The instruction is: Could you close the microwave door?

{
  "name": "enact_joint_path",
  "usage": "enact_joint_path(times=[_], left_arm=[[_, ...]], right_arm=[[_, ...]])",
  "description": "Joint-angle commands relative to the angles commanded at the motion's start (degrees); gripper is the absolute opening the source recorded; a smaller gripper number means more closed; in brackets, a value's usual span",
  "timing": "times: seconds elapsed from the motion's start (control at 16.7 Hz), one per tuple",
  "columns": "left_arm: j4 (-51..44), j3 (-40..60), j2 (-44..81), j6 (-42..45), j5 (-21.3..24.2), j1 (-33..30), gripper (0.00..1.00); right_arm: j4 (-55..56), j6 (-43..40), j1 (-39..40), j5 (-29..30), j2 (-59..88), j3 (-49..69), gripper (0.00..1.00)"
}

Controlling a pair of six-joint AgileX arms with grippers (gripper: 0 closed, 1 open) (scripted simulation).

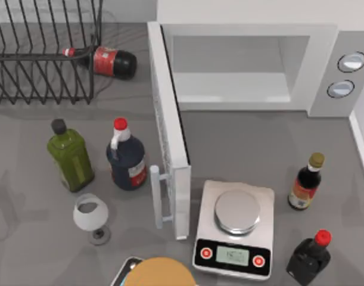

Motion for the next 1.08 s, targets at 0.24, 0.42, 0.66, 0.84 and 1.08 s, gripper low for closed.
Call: enact_joint_path(times=[0.24,0.42,0.66,0.84,1.08], left_arm=[[7.99,1.61,9.77,0.16,3.57,3.54,0.0],[9.54,1.96,11.49,0.19,4.03,3.99,0.0],[9.49,1.71,11.38,0.21,4.09,3.99,0.0],[11.42,1.89,13.42,0.29,8.21,8.1,0.0],[14.57,2.07,16.92,0.43,17.26,17.12,0.0]], right_arm=[[0.0,0.0,0.0,0.0,0.0,0.0,1.0],[0.0,0.0,0.0,0.0,0.0,0.0,1.0],[0.0,0.0,0.0,0.0,0.0,0.0,1.0],[0.0,0.0,0.0,0.0,0.0,0.0,1.0],[0.0,0.0,0.0,0.0,0.0,0.0,1.0]])
